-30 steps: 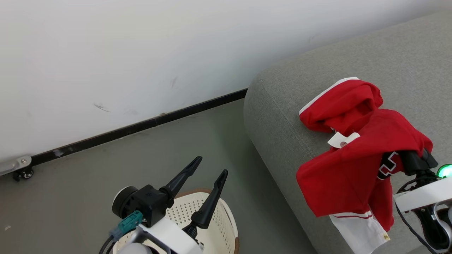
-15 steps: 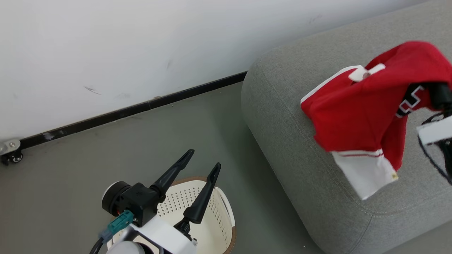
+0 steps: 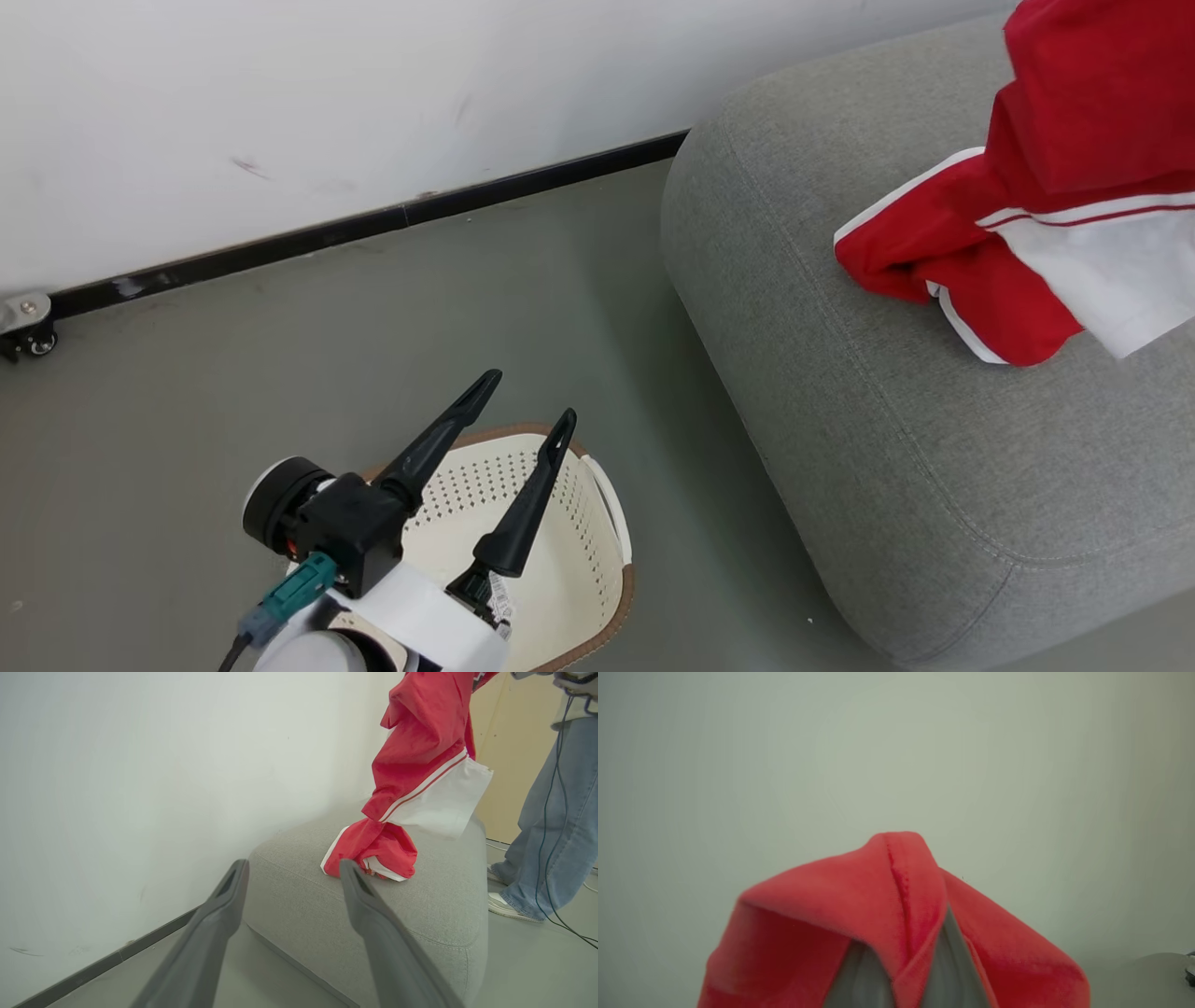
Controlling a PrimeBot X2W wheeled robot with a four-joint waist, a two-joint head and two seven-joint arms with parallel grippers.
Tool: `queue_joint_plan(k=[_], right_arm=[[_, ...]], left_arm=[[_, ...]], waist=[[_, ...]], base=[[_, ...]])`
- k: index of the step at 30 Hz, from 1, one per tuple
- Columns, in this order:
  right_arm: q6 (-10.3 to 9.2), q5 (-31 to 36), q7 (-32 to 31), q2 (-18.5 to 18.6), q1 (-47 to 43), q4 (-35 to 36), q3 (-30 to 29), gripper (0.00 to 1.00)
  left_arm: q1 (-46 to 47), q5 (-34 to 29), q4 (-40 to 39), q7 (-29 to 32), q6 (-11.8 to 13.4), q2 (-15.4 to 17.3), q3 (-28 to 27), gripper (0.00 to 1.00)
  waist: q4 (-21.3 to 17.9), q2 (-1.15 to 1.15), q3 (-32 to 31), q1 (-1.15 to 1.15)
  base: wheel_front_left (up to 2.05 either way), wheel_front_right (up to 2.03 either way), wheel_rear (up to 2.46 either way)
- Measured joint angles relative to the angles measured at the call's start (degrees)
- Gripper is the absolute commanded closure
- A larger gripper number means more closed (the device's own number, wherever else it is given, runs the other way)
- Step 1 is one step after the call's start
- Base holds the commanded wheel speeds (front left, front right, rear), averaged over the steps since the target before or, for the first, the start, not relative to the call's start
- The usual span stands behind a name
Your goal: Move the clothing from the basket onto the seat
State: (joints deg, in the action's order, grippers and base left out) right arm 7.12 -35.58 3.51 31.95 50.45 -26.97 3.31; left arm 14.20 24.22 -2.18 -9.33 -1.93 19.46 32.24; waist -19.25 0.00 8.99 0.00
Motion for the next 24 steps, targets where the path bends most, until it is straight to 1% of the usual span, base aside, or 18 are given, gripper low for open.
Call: queue_joint_plan(k=[9,18,21,24], right_arm=[[0.0,2.8,-2.5,3.3,5.3,-6.6,-2.7,1.0],[0.0,5.7,-2.6,9.1,8.7,-10.9,-6.7,1.0],[0.0,6.0,-2.4,9.5,8.9,-12.7,-7.0,1.0],[0.0,6.9,-1.8,8.0,8.2,-15.5,-6.7,1.0]], left_arm=[[1.5,-1.0,-3.3,1.3,0.8,0.7,-0.7,0.0],[2.8,-1.7,-5.5,1.8,1.0,1.1,-1.0,0.0],[3.0,-1.8,-6.0,2.3,1.0,1.2,-1.0,0.0],[3.7,-1.8,-6.7,2.9,1.2,1.4,-1.0,0.0]], waist=[[1.7,0.0,3.1,0.0],[3.1,0.0,5.9,0.0],[3.6,0.0,6.8,0.0],[4.2,0.0,8.0,0.0]], base=[[0.0,0.0,0.0],[0.0,0.0,0.0],[0.0,0.0,0.0],[0.0,0.0,0.0]])
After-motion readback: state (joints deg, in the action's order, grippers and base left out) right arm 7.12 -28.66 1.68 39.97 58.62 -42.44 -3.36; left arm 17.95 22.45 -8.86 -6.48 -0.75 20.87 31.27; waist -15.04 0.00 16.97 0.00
